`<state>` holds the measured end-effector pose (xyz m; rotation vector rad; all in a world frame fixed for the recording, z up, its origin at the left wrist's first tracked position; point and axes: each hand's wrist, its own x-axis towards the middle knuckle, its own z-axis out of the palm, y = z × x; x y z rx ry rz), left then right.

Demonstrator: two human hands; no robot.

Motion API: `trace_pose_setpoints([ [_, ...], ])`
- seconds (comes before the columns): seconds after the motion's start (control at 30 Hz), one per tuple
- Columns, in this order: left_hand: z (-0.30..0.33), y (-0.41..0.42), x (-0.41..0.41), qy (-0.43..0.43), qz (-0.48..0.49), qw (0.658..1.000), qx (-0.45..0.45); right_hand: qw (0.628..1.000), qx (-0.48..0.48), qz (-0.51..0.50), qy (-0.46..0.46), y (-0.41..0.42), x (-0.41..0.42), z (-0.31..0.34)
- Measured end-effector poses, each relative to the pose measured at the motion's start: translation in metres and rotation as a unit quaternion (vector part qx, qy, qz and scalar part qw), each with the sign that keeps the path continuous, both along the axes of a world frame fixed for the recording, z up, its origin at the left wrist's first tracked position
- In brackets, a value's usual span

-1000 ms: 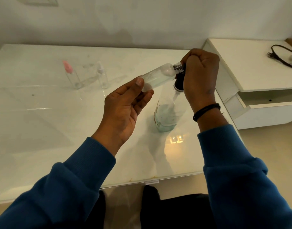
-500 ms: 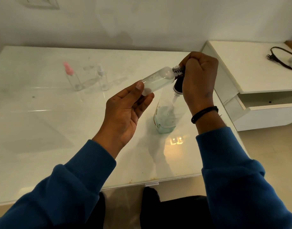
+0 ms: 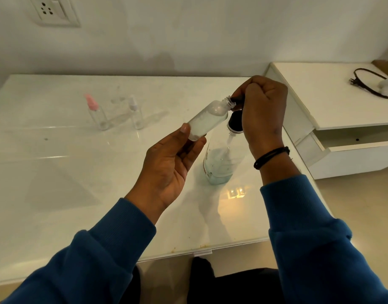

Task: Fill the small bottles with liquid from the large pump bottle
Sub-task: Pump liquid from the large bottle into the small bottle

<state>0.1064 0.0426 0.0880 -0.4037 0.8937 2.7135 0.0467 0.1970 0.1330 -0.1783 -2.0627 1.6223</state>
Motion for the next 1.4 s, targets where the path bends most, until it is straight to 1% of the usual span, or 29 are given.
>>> trace_pose_setpoints([
  [0.27,-0.004,0.0,0.004,-0.037,-0.032,0.998,0.048,0.998,-0.04,-0.003,0.037,-0.003,0.004,-0.002],
  [0.5,-0.008,-0.004,0.006,-0.074,-0.053,0.989,0.113,0.997,-0.023,-0.014,0.076,-0.002,0.007,0.007],
  [0.6,-0.009,-0.007,0.005,-0.075,-0.052,0.987,0.13,0.993,0.064,-0.029,0.095,-0.004,0.01,0.015],
  [0.73,-0.006,-0.012,0.0,-0.062,-0.047,0.986,0.147,0.969,0.209,-0.028,0.126,-0.013,0.018,0.027],
  [0.83,-0.003,-0.016,-0.003,-0.053,-0.044,0.984,0.164,0.955,0.273,0.008,0.12,-0.024,0.026,0.035],
  [0.93,0.0,-0.018,-0.004,-0.047,-0.049,0.983,0.171,0.946,0.309,0.025,0.097,-0.031,0.031,0.04],
  [1.17,0.006,-0.018,-0.005,-0.037,-0.065,0.981,0.181,0.951,0.305,0.029,0.048,-0.042,0.036,0.047],
  [1.33,0.008,-0.02,-0.004,-0.02,-0.074,0.98,0.183,0.961,0.268,0.029,0.067,-0.046,0.033,0.048],
  [1.4,0.012,-0.023,-0.004,-0.008,-0.079,0.986,0.144,0.962,0.256,0.026,0.085,-0.047,0.033,0.049],
])
